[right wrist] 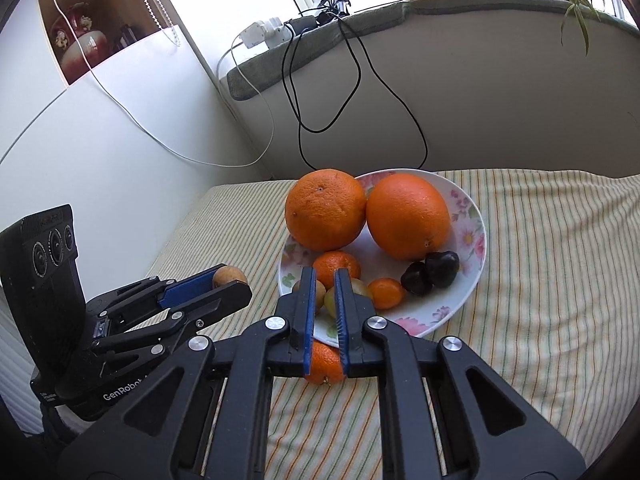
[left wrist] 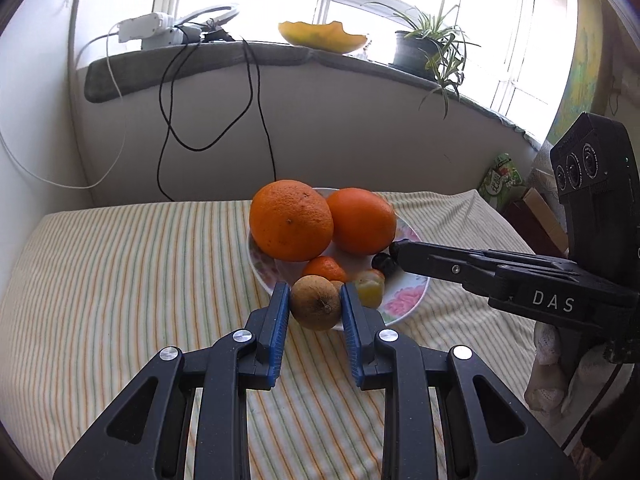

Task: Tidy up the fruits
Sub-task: 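Lower the kiwi and tangerine onto the plate and open both tools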

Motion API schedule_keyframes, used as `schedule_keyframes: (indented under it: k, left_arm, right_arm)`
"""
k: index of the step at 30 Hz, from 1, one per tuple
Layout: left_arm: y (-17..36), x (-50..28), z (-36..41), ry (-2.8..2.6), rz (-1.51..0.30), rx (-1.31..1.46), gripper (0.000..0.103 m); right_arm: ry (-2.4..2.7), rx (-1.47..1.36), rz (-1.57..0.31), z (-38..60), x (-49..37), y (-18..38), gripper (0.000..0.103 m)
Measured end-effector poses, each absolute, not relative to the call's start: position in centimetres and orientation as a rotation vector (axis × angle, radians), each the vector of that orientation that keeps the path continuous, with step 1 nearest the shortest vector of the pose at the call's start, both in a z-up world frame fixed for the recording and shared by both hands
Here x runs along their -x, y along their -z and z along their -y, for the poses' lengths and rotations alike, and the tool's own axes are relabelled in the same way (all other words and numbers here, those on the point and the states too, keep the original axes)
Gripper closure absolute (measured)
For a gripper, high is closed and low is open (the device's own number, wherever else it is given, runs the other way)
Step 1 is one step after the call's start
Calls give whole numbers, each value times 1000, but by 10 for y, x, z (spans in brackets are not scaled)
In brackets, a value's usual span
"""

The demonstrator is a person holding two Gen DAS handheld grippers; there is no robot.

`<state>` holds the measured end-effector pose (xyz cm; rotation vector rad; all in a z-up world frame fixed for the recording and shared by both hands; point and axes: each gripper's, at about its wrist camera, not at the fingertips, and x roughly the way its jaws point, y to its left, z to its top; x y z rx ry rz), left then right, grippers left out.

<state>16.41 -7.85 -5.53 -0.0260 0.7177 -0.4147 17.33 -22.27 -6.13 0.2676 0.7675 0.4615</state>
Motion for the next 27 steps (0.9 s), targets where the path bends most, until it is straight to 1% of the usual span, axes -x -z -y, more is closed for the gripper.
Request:
schedule_keyframes:
  k: [4,5,6,7,9,10,13,14,15,16,17,27]
  left_arm:
    - [53,-173,89,426,-715,23,79]
    - [52,-174,92,429,-712,16,79]
    - [52,-175,94,431,-710,8,79]
    - [51,-176,96,433,-708,2,79]
    - [50,-179,99,438,-707,-1,78]
    - [49,-180,100,441,-707,-6,78]
    - [47,-183,104,445,-701,-17,78]
    - [47,-184,106,448,-700,-21,76]
    - [46,-185,108,449,-698,-26,73]
    - [45,-185,109,449,-695,-31,65]
    - [43,-185,110,449,-690,-31,59]
    - [39,-175,75,370,-686,5,57]
  right_arm:
    - [-460,-265,-787,229,-167,69,90]
    - [-456,-259,-791,231,-165,71,87]
    - [-455,-253,-795,232,-163,73,80]
    - [-457,-251,-800,233,-161,75,75]
    - [-466,-247,-809,233,-159,79,58]
    - [-468,-244,-812,232,-157,81,56]
    - [-488,-226,-827,228,-155,86,54]
    - [-495,-219,-835,226,-154,88,53]
    - [-498,-211,-841,223,-154,90,52]
    - [-501,-204,-847,221,-154,92,51]
    - [-505,-200,-853,219,-155,94,50]
    - [-541,-147,-915,188,-167,109,46]
